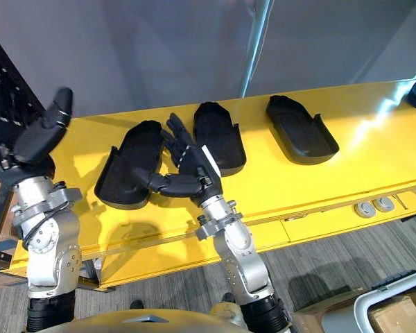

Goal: Walk over and take three plastic housings, then place them on the shelf

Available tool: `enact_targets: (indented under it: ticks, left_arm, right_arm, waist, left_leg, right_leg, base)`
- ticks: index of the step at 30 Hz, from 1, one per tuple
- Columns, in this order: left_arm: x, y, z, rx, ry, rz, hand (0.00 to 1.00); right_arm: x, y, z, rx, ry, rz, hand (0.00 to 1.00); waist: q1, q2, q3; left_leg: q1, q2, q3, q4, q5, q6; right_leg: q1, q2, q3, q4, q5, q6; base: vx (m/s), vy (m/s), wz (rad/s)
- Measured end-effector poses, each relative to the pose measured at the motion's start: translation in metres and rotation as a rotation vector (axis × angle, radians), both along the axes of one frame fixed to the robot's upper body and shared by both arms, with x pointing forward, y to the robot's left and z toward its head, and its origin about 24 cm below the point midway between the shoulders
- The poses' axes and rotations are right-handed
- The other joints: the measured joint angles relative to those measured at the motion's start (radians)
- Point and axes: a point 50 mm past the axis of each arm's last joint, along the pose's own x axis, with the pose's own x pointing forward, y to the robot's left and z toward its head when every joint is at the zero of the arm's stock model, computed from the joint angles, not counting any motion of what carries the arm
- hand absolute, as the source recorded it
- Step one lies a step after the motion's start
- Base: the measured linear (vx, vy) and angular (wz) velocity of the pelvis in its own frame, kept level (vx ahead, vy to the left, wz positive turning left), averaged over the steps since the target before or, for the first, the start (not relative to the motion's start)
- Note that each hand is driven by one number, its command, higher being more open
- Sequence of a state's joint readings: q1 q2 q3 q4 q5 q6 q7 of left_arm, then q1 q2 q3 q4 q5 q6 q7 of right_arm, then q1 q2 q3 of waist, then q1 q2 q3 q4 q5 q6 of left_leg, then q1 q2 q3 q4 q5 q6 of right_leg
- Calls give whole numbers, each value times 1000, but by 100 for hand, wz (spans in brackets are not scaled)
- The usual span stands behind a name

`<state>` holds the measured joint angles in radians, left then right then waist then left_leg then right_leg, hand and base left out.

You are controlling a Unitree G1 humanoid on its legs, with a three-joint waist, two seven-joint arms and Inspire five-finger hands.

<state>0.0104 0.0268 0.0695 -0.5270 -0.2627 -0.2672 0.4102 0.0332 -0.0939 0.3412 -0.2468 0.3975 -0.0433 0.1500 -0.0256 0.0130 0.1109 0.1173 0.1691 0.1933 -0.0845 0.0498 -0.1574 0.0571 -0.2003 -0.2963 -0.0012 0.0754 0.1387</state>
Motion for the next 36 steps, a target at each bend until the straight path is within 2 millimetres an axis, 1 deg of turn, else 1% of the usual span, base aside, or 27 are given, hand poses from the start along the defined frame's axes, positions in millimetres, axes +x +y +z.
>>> enact_targets:
  ticks: [3,8,11,14,18,20,24,29,34,36]
  left_arm:
    - [-4,-4,1,-59,-38,-40,100]
    - [-11,-3,-15,-93,30,-67,100]
    - [-13,-3,-21,-129,49,-96,100]
    - [-16,-2,-26,-156,62,-113,100]
    - [-20,-2,-31,-178,77,-129,100]
    - [-22,-1,-34,-188,88,-127,100]
    - [-25,-1,-39,-222,103,-133,100]
    - [-25,-1,-40,-225,107,-134,100]
    - [-25,-2,-40,-228,107,-143,100]
    - [-25,-3,-40,-228,106,-147,100]
  right_arm:
    - [-2,4,-4,21,58,-50,100]
    - [-10,0,-20,26,157,-142,100]
    - [-12,-3,-24,26,188,-174,100]
    - [-16,-2,-30,23,216,-178,100]
    - [-19,-2,-34,18,244,-191,100]
    - [-20,-3,-39,10,269,-199,100]
    - [-24,-4,-54,-31,345,-223,100]
    - [-26,-6,-57,-55,358,-259,100]
    - [-27,-8,-59,-60,370,-290,100]
    - [-27,-10,-59,-86,362,-308,100]
  waist:
    - [-2,2,-3]
    - [-5,2,-6]
    - [-6,1,-8]
    - [-7,2,-26]
    - [-6,3,-30]
    - [-5,3,-32]
    - [-5,7,-36]
    - [-5,16,-56]
    - [-5,17,-57]
    - [-5,17,-57]
  left_leg:
    - [-2,0,0,0,0,0]
    - [-8,0,1,0,-2,-2]
    - [-10,0,1,0,-4,-3]
    - [-20,0,1,1,-5,-3]
    - [-21,0,0,1,-5,-3]
    - [-21,0,0,0,-5,-3]
    - [-21,0,0,0,-5,-2]
    - [-23,0,0,0,-6,-2]
    - [-22,0,0,0,-6,-2]
    - [-22,0,0,0,-6,-2]
  right_leg:
    - [-1,0,0,-3,0,1]
    - [-2,3,0,-21,3,5]
    - [-3,3,-1,-21,3,5]
    - [-12,3,-3,-24,3,5]
    - [-12,3,-3,-24,4,5]
    - [-12,3,-4,-24,4,5]
    - [-12,3,-3,-24,3,5]
    - [-12,3,-4,-28,4,5]
    - [-12,3,-4,-28,4,5]
    - [-12,3,-4,-28,4,5]
  base:
    - [0,0,0]
    - [0,0,0]
    - [0,0,0]
    - [0,0,0]
    - [0,0,0]
    - [0,0,0]
    - [0,0,0]
    - [0,0,0]
    - [0,0,0]
    - [0,0,0]
